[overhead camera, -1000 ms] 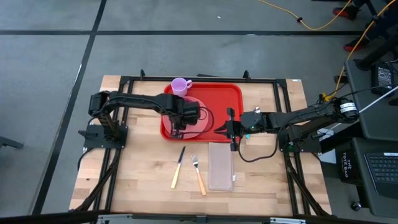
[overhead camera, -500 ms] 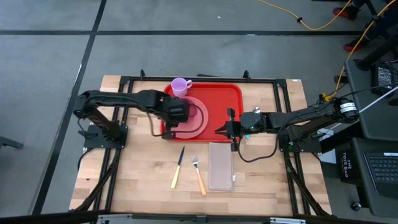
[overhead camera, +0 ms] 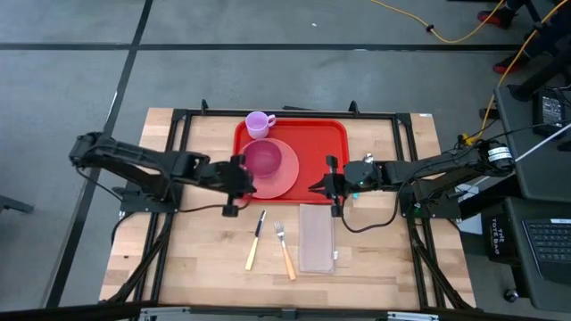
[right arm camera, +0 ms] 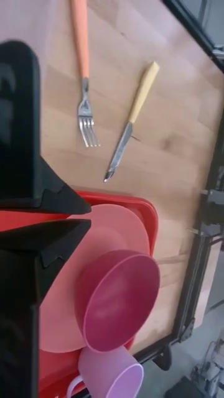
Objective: Set up tray
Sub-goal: Put the brown napkin on the top right of the orange tray
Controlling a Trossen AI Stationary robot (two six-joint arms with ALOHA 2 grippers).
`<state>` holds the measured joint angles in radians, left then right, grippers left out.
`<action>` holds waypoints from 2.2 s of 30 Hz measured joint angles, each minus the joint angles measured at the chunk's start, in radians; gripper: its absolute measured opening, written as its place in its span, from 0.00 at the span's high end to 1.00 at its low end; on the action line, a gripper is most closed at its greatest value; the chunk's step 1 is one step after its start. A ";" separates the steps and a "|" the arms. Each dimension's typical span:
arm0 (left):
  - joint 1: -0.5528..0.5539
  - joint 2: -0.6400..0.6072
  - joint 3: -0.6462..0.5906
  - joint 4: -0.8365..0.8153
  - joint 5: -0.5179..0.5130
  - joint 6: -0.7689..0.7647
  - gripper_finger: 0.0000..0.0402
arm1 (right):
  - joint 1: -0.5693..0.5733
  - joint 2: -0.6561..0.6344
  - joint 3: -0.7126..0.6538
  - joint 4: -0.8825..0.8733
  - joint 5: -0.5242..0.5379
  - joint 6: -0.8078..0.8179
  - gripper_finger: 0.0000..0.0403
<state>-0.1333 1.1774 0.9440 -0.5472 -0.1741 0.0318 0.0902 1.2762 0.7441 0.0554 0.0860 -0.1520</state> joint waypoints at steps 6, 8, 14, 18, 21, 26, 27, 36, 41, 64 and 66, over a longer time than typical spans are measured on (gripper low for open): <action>-0.013 -0.106 -0.201 0.245 -0.001 -0.024 0.99 | 0.046 0.000 0.000 -0.023 0.024 -0.011 0.94; -0.012 -0.129 -0.243 0.311 0.000 -0.043 1.00 | 0.080 0.000 0.000 -0.033 0.064 -0.013 0.96; -0.012 -0.155 -0.300 0.425 -0.008 -0.071 0.99 | 0.204 0.000 0.001 -0.060 0.215 -0.013 0.97; -0.012 -0.148 -0.300 0.441 -0.008 -0.071 0.99 | 0.300 0.000 0.047 -0.193 0.284 0.024 0.95; -0.012 -0.148 -0.300 0.463 -0.008 -0.072 0.99 | 0.368 0.000 0.093 -0.275 0.288 0.131 0.98; -0.012 -0.148 -0.300 0.481 -0.008 -0.074 1.00 | 0.485 0.024 0.144 -0.373 0.315 0.253 0.98; -0.012 -0.148 -0.300 0.481 -0.008 -0.074 0.99 | 0.507 0.038 0.154 -0.395 0.330 0.262 0.98; -0.012 -0.147 -0.300 0.484 -0.008 -0.098 0.99 | 0.668 0.238 0.378 -0.636 0.392 0.406 0.98; -0.012 -0.147 -0.300 0.487 -0.008 -0.098 0.99 | 0.732 0.379 0.541 -0.813 0.405 0.491 0.98; -0.012 -0.147 -0.300 0.492 -0.015 -0.098 0.98 | 0.861 0.722 0.928 -1.203 0.401 0.670 0.95; -0.012 -0.147 -0.300 0.492 -0.015 -0.098 0.98 | 0.861 0.725 0.928 -1.202 0.400 0.661 0.92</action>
<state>-0.1452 1.0302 0.6445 -0.0555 -0.1895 -0.0659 0.9511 2.0012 1.6718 -1.1463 0.4864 0.5091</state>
